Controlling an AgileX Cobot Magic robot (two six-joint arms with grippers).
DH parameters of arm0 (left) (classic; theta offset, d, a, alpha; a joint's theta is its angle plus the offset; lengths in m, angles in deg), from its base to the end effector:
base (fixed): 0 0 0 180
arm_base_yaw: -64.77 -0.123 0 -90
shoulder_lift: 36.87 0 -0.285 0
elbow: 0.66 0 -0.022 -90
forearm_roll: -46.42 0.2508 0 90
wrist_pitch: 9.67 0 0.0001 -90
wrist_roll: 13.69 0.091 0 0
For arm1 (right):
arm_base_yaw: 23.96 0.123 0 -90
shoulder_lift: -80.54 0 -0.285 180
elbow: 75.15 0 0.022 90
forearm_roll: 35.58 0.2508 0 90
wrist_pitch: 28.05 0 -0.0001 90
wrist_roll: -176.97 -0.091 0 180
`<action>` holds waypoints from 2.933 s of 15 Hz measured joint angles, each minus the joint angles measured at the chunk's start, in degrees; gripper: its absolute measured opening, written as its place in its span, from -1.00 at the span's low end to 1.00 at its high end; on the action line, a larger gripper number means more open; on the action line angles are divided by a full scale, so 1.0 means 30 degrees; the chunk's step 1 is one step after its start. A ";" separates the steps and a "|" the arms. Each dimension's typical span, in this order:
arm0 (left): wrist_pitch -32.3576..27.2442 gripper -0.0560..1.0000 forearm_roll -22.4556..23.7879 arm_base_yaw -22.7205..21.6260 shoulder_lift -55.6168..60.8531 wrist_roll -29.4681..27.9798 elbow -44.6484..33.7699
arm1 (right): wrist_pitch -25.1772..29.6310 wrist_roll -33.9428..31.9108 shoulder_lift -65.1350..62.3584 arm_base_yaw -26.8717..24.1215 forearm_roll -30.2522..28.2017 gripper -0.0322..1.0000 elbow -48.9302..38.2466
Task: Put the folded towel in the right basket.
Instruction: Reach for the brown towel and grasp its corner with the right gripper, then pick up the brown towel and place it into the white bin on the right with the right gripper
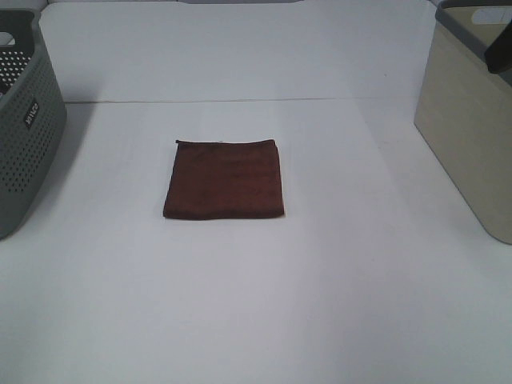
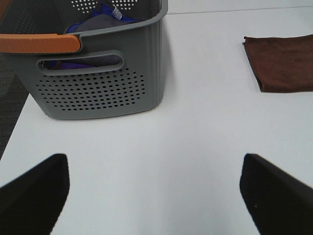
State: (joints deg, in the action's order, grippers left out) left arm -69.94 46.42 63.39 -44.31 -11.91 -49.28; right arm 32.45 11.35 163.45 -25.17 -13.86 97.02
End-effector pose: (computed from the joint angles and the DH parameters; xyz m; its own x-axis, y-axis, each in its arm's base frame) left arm -0.0053 -0.0001 0.2777 -0.4439 0.0204 -0.8958 -0.0103 0.9996 0.0278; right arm 0.2602 0.0238 0.3504 -0.8509 -0.0362 -0.5241 -0.1930 0.9494 0.2476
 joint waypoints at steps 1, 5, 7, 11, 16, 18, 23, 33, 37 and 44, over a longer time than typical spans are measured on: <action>0.0000 0.77 0.0000 0.0000 0.0000 0.0000 0.0000 | 0.0000 0.0038 0.1108 0.0038 0.0363 0.57 0.0573; 0.0000 0.77 0.0000 0.0000 0.0000 0.0000 0.0000 | -0.0325 -0.0019 0.5901 0.2559 0.0134 0.57 0.2540; 0.0000 0.77 0.0000 0.0000 0.0000 0.0000 0.0000 | -0.0649 -0.0248 0.8174 0.3896 0.0497 0.57 0.3839; 0.0000 0.77 0.0000 0.0000 0.0000 0.0000 0.0000 | -0.0745 -0.0306 1.2529 0.5252 0.2483 0.57 0.6665; 0.0000 0.77 0.0000 0.0000 0.0000 0.0000 0.0000 | -0.0764 0.0210 1.7322 0.5290 0.4870 0.57 1.0084; 0.0000 0.77 0.0000 0.0000 0.0000 0.0000 0.0000 | -0.0783 0.0210 1.8392 0.5195 0.4985 0.57 1.0924; 0.0000 0.77 0.0000 0.0000 0.0000 0.0000 0.0000 | -0.0783 0.0764 2.0779 0.4374 0.6264 0.57 1.1879; 0.0000 0.77 0.0000 0.0000 0.0000 0.0000 0.0000 | -0.2827 0.1031 2.2575 0.6589 0.9225 0.14 1.2166; 0.0000 0.77 0.0000 0.0000 0.0000 0.0000 0.0000 | -0.4106 0.0592 2.2766 0.6875 0.8633 -0.88 1.2166; 0.0000 0.77 0.0000 0.0000 0.0000 0.0000 0.0000 | -0.1280 -0.0764 1.8526 0.6875 0.3820 -0.88 1.2128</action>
State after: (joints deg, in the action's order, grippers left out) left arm -69.94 46.42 63.39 -44.31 -11.91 -49.28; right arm 28.61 9.06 219.02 -4.54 -2.40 133.41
